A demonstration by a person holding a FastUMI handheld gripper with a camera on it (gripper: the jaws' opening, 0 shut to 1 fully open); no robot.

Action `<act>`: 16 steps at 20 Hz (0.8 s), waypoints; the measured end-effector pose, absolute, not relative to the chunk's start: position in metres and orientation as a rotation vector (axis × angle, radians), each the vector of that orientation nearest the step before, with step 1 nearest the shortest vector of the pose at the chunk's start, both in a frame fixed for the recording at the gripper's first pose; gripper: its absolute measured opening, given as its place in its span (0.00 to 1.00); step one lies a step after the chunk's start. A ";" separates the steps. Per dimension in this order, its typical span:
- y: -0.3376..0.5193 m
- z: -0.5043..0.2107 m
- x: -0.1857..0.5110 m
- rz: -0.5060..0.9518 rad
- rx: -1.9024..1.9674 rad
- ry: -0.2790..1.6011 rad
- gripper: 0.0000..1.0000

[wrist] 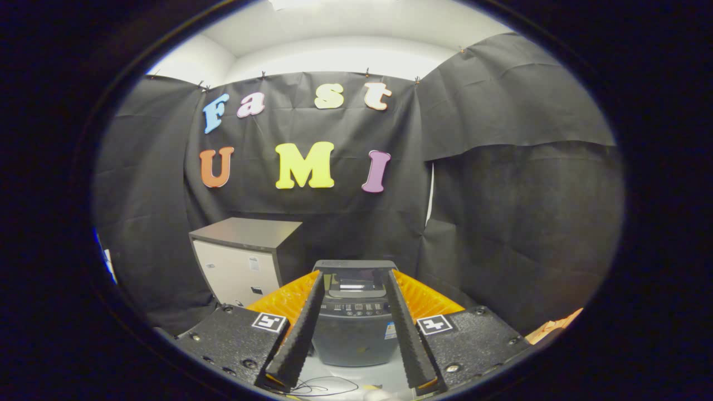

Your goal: Put the clothes into the washing machine and then close the washing machine lid.

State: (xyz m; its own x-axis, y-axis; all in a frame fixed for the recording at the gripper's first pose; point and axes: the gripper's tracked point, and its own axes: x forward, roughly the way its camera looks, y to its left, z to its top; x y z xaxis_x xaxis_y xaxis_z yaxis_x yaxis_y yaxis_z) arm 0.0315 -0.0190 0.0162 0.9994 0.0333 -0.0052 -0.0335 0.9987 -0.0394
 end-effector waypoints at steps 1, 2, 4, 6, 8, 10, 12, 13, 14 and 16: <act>-0.018 0.017 0.032 0.035 -0.037 0.005 0.71; -0.018 0.016 0.031 0.035 -0.036 0.004 0.71; -0.021 0.016 0.029 0.032 -0.036 0.001 0.72; -0.022 0.015 0.028 0.032 -0.039 0.000 0.72; -0.023 0.012 0.028 0.033 -0.034 0.005 0.71; -0.024 0.011 0.029 0.029 -0.029 0.007 0.71; -0.026 0.011 0.028 0.027 -0.028 0.003 0.71; -0.026 0.012 0.029 0.026 -0.032 0.000 0.71; -0.026 0.013 0.031 0.024 -0.037 -0.002 0.71; -0.028 0.013 0.030 0.024 -0.044 -0.005 0.71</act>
